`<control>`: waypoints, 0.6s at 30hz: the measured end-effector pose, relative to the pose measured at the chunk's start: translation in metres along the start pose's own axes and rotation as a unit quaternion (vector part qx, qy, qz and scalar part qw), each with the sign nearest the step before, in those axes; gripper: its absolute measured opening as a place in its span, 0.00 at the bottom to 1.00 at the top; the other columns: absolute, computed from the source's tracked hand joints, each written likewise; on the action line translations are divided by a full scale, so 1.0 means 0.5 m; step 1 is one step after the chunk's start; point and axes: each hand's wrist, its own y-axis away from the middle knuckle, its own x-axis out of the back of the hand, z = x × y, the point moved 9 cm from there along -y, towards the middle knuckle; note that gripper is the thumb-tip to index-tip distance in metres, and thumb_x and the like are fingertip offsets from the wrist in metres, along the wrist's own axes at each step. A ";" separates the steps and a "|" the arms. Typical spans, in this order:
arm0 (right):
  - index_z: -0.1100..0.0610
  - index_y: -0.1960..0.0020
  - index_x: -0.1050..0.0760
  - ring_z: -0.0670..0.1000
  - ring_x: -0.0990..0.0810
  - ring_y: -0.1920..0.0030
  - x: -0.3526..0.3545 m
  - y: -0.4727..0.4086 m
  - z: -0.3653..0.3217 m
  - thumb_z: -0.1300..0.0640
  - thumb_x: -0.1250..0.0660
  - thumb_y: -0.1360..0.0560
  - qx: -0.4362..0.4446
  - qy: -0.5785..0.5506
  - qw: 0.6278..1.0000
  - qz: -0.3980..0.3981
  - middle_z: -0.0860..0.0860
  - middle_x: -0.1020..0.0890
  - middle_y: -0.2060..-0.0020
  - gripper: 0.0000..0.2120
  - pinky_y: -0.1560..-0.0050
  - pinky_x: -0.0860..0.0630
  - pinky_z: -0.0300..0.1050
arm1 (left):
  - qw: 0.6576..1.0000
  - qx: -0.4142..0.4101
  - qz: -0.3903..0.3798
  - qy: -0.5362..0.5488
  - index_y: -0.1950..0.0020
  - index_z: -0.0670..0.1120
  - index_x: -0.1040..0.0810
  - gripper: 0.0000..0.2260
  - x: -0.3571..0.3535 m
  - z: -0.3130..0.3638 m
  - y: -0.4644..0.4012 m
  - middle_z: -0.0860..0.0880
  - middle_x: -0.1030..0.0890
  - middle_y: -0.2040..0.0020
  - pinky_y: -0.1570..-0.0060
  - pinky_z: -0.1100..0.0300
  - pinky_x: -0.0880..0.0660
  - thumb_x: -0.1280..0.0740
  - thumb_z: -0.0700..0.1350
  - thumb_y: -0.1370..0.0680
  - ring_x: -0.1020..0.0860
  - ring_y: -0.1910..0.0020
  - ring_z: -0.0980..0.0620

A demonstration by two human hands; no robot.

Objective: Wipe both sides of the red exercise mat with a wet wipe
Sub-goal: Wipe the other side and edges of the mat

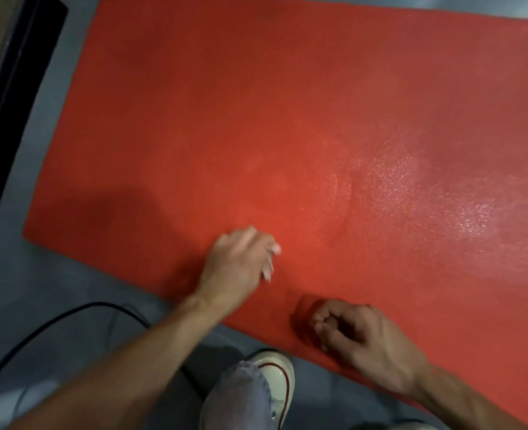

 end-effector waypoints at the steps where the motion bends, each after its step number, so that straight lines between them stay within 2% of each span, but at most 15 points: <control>1: 0.48 0.52 0.23 0.45 0.22 0.66 0.008 -0.002 -0.002 0.54 0.34 0.19 0.001 0.003 1.000 0.006 0.45 0.17 0.64 0.03 0.62 0.26 0.41 | 0.998 0.045 0.043 0.002 0.48 0.51 0.21 0.08 0.025 -0.061 -0.023 0.50 0.22 0.56 0.55 0.47 0.27 0.38 0.45 0.23 0.21 0.58 0.44; 3: 0.48 0.52 0.22 0.44 0.23 0.67 0.029 -0.004 -0.001 0.54 0.34 0.19 -0.003 0.005 1.000 0.022 0.44 0.17 0.64 0.04 0.63 0.28 0.39 | 0.979 0.176 0.101 -0.017 0.47 0.47 0.22 0.09 0.088 -0.195 -0.059 0.45 0.21 0.53 0.51 0.42 0.24 0.40 0.43 0.23 0.21 0.54 0.39; 5: 0.49 0.52 0.22 0.46 0.22 0.66 0.052 -0.007 0.004 0.55 0.34 0.19 -0.007 0.009 0.999 0.045 0.45 0.18 0.64 0.04 0.64 0.28 0.39 | 0.959 0.258 0.118 -0.017 0.46 0.45 0.23 0.09 0.120 -0.254 -0.075 0.43 0.21 0.50 0.47 0.42 0.26 0.41 0.42 0.22 0.22 0.49 0.37; 7: 0.50 0.52 0.22 0.46 0.22 0.67 0.068 -0.011 0.009 0.54 0.34 0.19 -0.012 0.011 0.998 0.068 0.45 0.17 0.65 0.04 0.65 0.28 0.38 | 0.967 0.231 0.104 -0.001 0.47 0.44 0.22 0.10 0.107 -0.199 -0.097 0.44 0.19 0.51 0.45 0.47 0.27 0.41 0.43 0.22 0.21 0.49 0.43; 9: 0.49 0.53 0.22 0.45 0.22 0.68 0.074 -0.017 0.011 0.54 0.34 0.19 -0.013 0.006 0.997 0.079 0.45 0.17 0.65 0.05 0.65 0.29 0.37 | 0.990 0.125 0.048 0.045 0.48 0.47 0.18 0.11 0.050 -0.068 -0.099 0.50 0.19 0.53 0.49 0.52 0.26 0.40 0.42 0.24 0.22 0.55 0.54; 11: 0.50 0.53 0.22 0.45 0.22 0.68 0.063 -0.021 0.005 0.54 0.34 0.19 -0.007 0.000 0.998 0.068 0.45 0.17 0.65 0.05 0.65 0.29 0.38 | 0.997 -0.013 -0.045 0.057 0.48 0.52 0.18 0.11 -0.024 0.090 -0.073 0.54 0.21 0.56 0.55 0.53 0.28 0.33 0.41 0.27 0.23 0.57 0.55; 13: 0.49 0.54 0.23 0.46 0.22 0.68 0.049 -0.021 0.000 0.55 0.35 0.19 0.001 -0.002 0.998 0.055 0.46 0.18 0.65 0.05 0.65 0.28 0.39 | 0.992 -0.110 -0.064 0.019 0.49 0.54 0.18 0.09 -0.053 0.164 -0.074 0.53 0.22 0.56 0.57 0.53 0.33 0.29 0.43 0.27 0.24 0.57 0.51; 15: 0.49 0.53 0.23 0.46 0.22 0.67 0.044 -0.019 -0.002 0.55 0.34 0.19 0.004 0.011 0.999 0.052 0.45 0.18 0.65 0.05 0.64 0.27 0.40 | 0.994 -0.112 -0.004 -0.015 0.51 0.53 0.17 0.06 -0.031 0.129 -0.135 0.52 0.20 0.57 0.59 0.50 0.32 0.32 0.46 0.26 0.22 0.58 0.48; 16: 0.48 0.53 0.23 0.46 0.21 0.66 0.045 -0.018 -0.001 0.55 0.34 0.19 0.003 0.017 0.999 0.050 0.45 0.18 0.65 0.05 0.63 0.27 0.41 | 0.995 -0.079 0.032 -0.043 0.51 0.52 0.17 0.08 -0.008 0.086 -0.168 0.51 0.19 0.56 0.59 0.48 0.30 0.34 0.48 0.26 0.21 0.58 0.45; 18: 0.48 0.53 0.23 0.46 0.21 0.66 0.055 -0.016 0.002 0.54 0.35 0.19 0.002 0.026 0.998 0.054 0.45 0.18 0.65 0.05 0.63 0.27 0.41 | 0.991 0.061 0.096 -0.069 0.50 0.51 0.17 0.14 0.056 -0.053 -0.215 0.47 0.18 0.53 0.54 0.45 0.27 0.41 0.51 0.26 0.19 0.53 0.41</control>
